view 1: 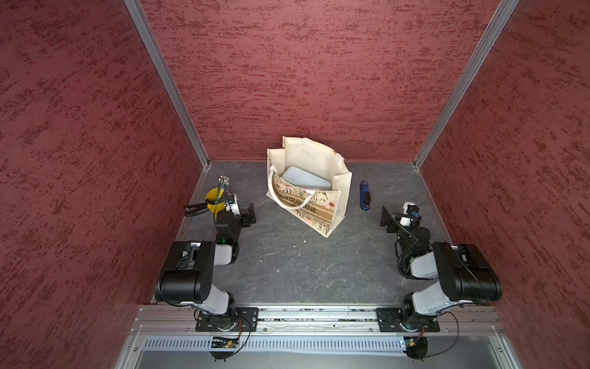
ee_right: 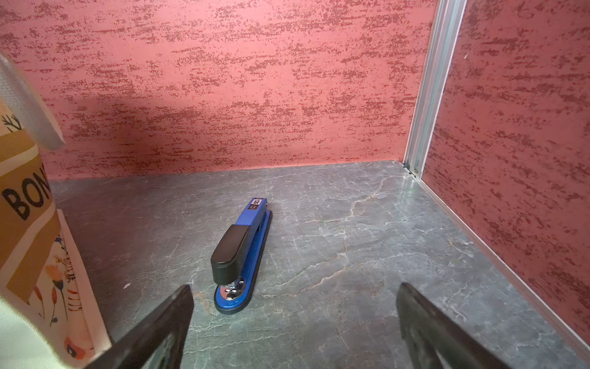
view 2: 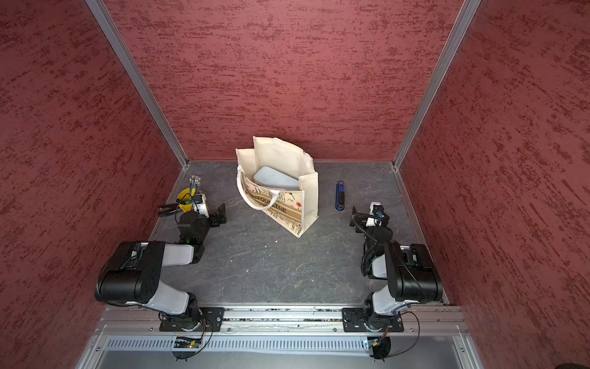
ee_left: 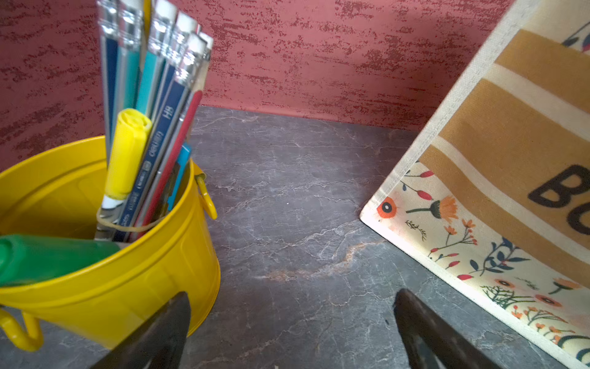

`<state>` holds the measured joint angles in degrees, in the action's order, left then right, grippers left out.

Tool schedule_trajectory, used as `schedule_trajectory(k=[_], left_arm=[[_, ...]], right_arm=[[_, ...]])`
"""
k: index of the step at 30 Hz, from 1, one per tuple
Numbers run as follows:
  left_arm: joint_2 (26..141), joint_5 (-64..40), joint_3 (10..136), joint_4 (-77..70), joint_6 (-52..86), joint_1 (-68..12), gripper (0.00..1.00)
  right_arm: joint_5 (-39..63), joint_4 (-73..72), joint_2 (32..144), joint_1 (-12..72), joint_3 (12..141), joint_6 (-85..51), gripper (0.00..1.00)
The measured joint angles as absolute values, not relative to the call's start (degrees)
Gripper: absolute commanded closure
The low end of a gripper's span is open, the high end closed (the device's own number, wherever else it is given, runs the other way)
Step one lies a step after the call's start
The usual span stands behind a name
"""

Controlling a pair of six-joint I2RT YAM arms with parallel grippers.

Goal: Take out the pencil case from the canvas bag
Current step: Pick up the canvas bag from the center of the board.

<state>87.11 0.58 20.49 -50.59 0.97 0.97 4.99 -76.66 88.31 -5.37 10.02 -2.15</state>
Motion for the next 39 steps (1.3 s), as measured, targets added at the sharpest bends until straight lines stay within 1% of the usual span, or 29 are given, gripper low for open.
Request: schedule_trajectory(k=[36, 37, 39], left_arm=[[87.1, 0.4, 20.5, -50.6, 1.0, 1.2, 0.0], [87.1, 0.4, 20.5, -50.6, 1.0, 1.3, 0.01], [87.1, 0.1, 20.5, -50.6, 0.9, 1.3, 0.04]], right_arm=[[5.0, -76.7, 88.3, -5.4, 10.2, -2.2, 0.01], [5.0, -76.8, 88.3, -5.4, 10.2, -2.2, 0.01], [4.9, -77.2, 88.3, -5.4, 10.2, -2.4, 0.01]])
